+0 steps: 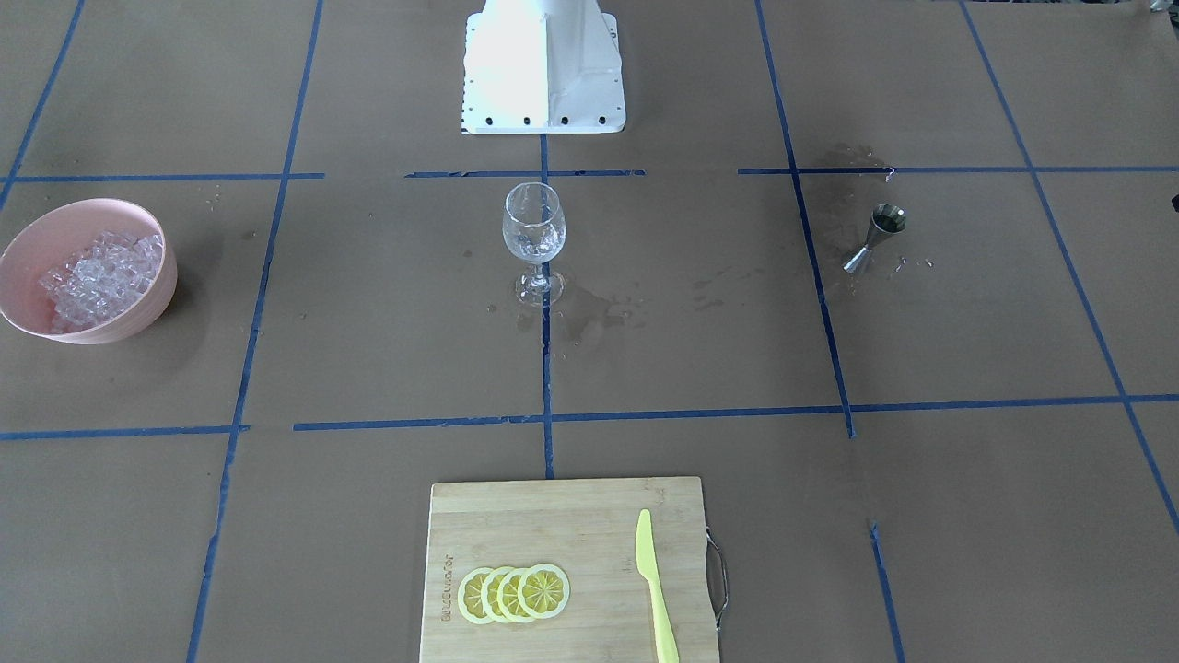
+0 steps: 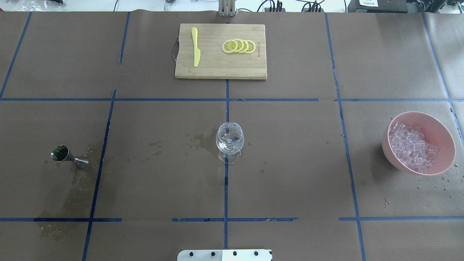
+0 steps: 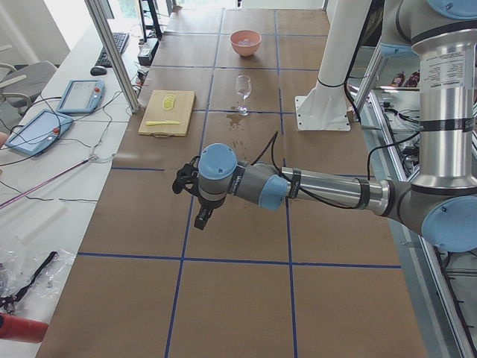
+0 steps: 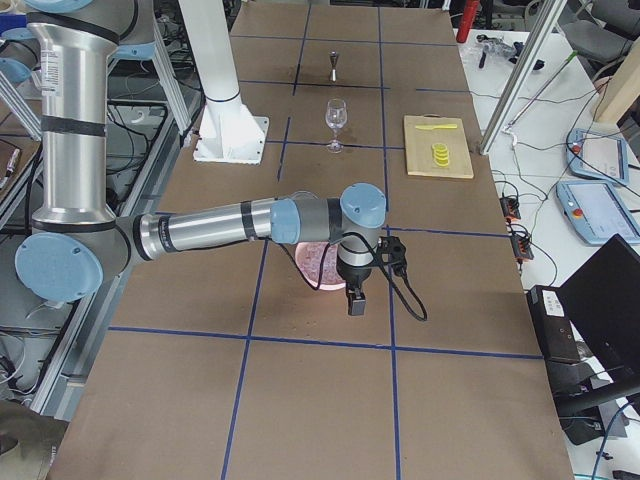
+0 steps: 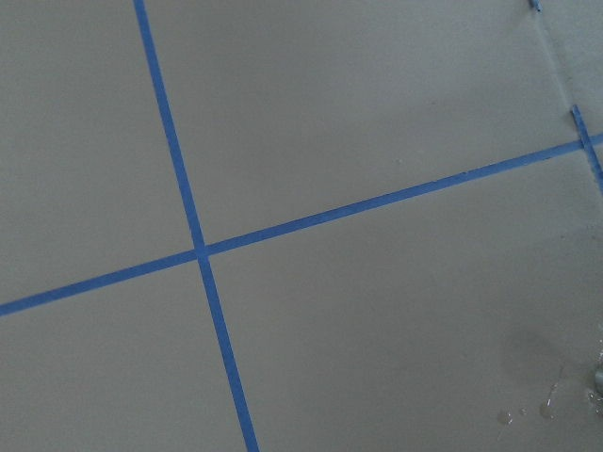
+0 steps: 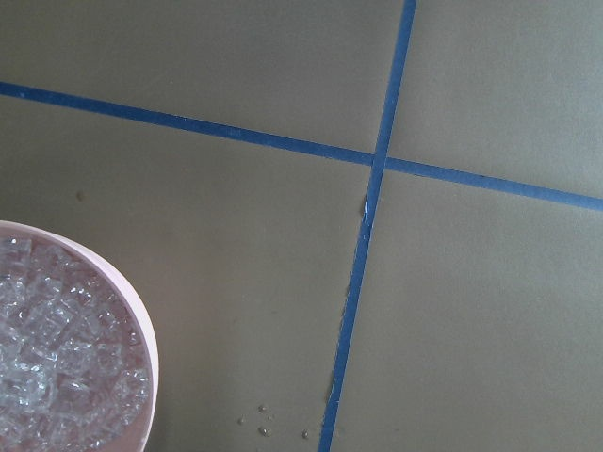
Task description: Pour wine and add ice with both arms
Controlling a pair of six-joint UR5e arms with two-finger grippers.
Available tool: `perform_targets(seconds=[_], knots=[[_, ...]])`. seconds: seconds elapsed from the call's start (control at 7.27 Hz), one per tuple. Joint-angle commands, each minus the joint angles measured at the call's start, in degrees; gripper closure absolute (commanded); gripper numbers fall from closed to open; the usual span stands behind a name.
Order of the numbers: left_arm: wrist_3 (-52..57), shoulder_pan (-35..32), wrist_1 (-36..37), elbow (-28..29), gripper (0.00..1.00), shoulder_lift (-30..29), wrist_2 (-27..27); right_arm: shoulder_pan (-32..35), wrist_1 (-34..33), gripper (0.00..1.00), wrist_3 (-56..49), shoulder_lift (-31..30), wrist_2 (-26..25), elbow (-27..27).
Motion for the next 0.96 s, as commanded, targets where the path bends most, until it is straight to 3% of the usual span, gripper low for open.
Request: perform_targets(seconds=[0.0,0.14,0.41,0.55,0.83], knots=[[-0.7,1.2,-7.8,0.5,0.0,2.1,-3.4,-0.7,0.0,0.0,-0.2,0.0,0.0,0.0],[-0.7,1.9,-8.9,0.1,0.0,2.0,-3.4,-0.8,0.6,0.0,-0.2,0.1,0.1,0.1],[-11.6,5.5,-21.2,0.5,0.0,3.3,-1.3,-1.2,2.1,0.0,-0.1,0.1,0.2,0.1],[-13.2,7.8,-26.2,0.5,0.0,5.3,2.8,-2.3,2.9,0.0,-0.1,0.1,0.3,0.0],[-18.6,13.9,-27.7,-1.2,0.0,5.4,8.9,-3.3,2.9,0.0,0.0,0.1,0.3,0.3]])
